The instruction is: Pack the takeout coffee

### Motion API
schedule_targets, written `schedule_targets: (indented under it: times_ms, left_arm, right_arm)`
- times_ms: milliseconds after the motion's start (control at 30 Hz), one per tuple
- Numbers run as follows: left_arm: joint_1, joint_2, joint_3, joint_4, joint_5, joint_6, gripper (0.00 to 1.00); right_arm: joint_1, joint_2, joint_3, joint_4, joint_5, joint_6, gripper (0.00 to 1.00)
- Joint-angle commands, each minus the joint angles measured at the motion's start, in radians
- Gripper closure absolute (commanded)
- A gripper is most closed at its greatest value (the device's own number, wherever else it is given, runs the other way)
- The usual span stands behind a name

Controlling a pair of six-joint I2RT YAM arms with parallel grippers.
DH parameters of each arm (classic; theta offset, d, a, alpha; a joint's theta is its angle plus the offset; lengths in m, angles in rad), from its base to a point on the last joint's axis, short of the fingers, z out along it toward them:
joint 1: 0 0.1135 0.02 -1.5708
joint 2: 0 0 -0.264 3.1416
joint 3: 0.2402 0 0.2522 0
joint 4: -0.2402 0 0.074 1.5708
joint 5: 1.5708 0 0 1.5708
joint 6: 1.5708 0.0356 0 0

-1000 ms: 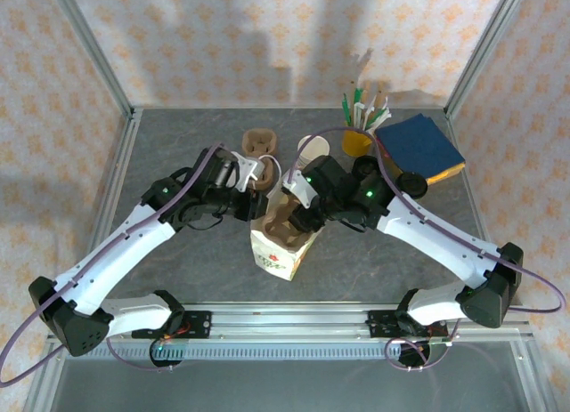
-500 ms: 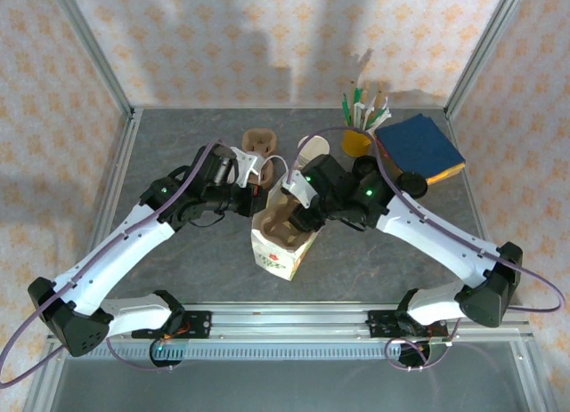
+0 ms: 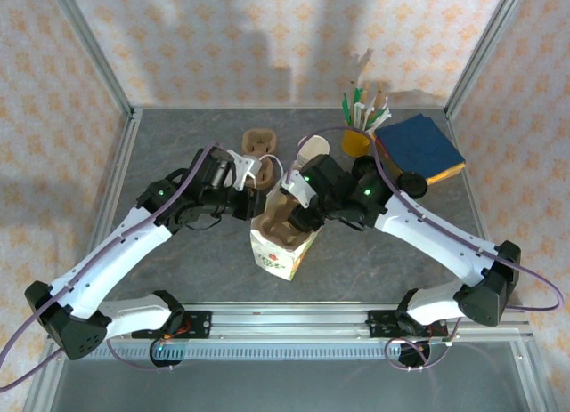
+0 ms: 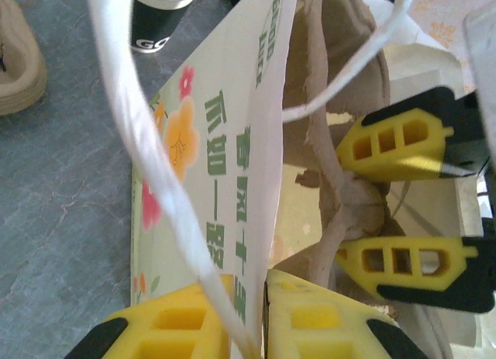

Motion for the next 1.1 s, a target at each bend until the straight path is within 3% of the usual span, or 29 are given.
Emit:
schedule_targets:
  times_ms: [0, 267, 733, 1067]
  left_arm:
    - [0.003, -0.03, -0.023, -0.038, -0.015, 0.002, 0.82]
    - [0.003, -0.026, -0.041, -0.008, 0.029, 0.022, 0.9]
    - [0.003, -0.026, -0.035, -0.006, 0.034, 0.036, 0.93]
    - [0.003, -0.018, -0.007, 0.004, 0.035, 0.027, 0.92]
  right_arm:
    - [0.002, -0.002, 0.035, -0.02, 0.048, -0.01, 0.63]
    - [0.001, 0.03, 0.073, -0.042, 0.16, -0.008, 0.63]
    - [0.002, 0.003, 0.075, -0.008, 0.211, -0.025, 0.63]
    - [0.002, 0.034, -0.005, 0.001, 0.149, -0.042, 0.63]
